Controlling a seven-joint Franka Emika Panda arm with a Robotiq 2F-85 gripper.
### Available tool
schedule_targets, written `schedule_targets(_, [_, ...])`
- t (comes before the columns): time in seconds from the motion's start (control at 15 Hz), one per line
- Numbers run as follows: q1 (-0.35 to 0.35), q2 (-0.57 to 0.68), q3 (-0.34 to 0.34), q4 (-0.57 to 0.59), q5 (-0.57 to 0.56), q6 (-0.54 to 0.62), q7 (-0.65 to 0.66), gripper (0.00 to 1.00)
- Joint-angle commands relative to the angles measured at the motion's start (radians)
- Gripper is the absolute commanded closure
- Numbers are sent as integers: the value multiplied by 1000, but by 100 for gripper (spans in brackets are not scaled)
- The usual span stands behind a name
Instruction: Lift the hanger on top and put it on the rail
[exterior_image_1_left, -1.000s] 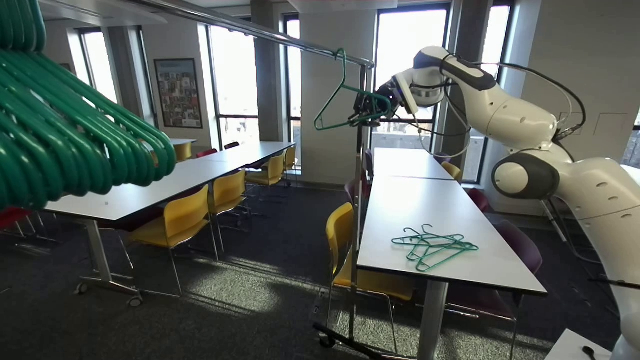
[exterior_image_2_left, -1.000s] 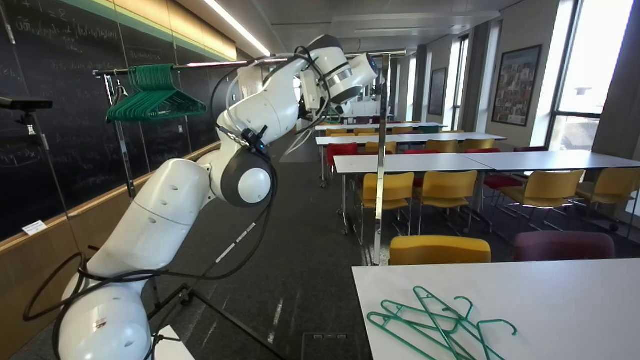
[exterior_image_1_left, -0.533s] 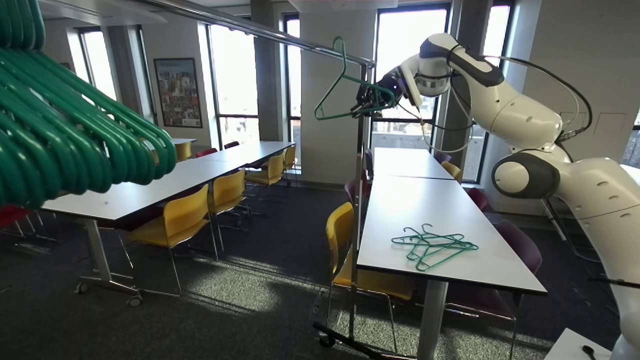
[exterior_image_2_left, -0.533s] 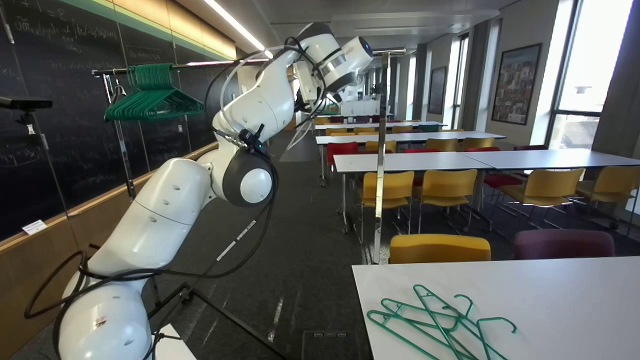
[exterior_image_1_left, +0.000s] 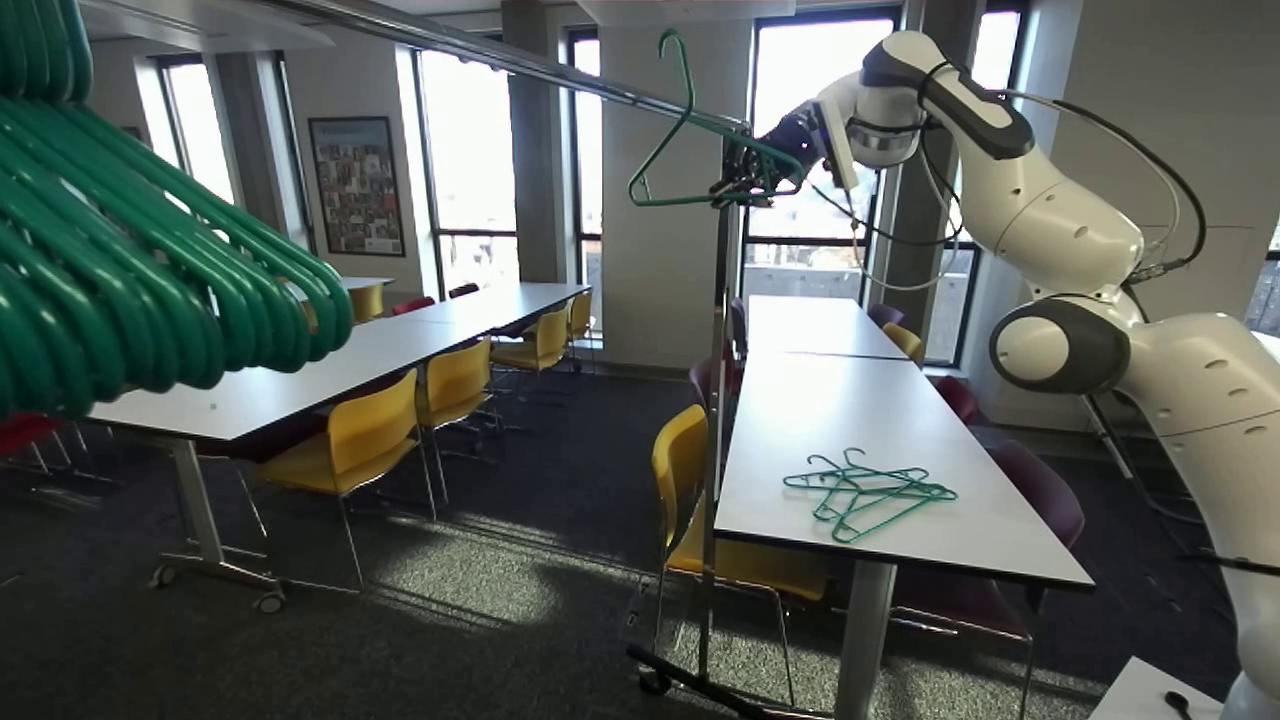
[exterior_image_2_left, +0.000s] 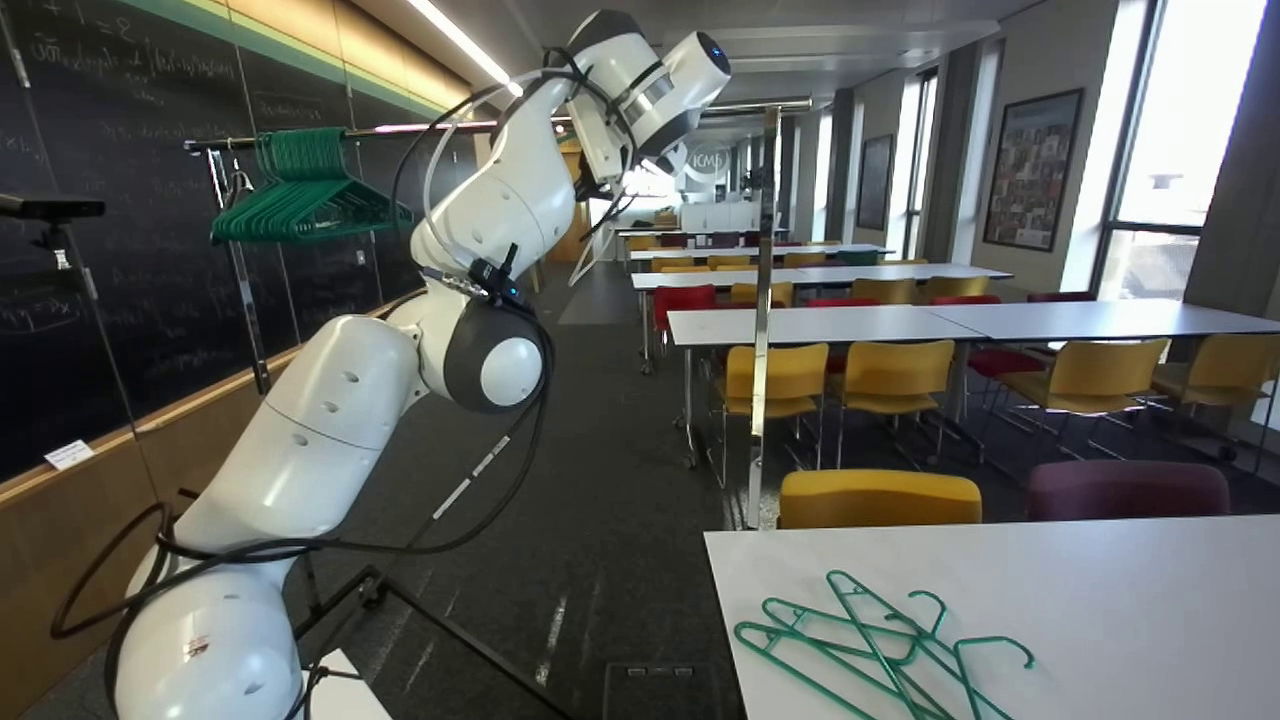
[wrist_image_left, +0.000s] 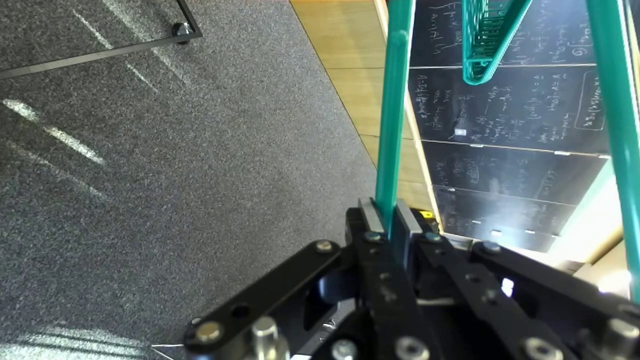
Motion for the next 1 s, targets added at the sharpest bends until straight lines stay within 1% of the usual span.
schedule_targets(0.0, [-44,-12,47,-11,-13,-36,48,98])
schedule_targets(0.2, [-70,-21,42,-18,-26,-89,96,98])
schedule_targets(0.4, [-81,-26,26,-11,-66,-111,117,98])
schedule_targets(0.73, [-99,-19,29,-3,-134,-134,126,98])
schedule_targets(0.93, [-99,-12,38,19,-154,-127,62,98])
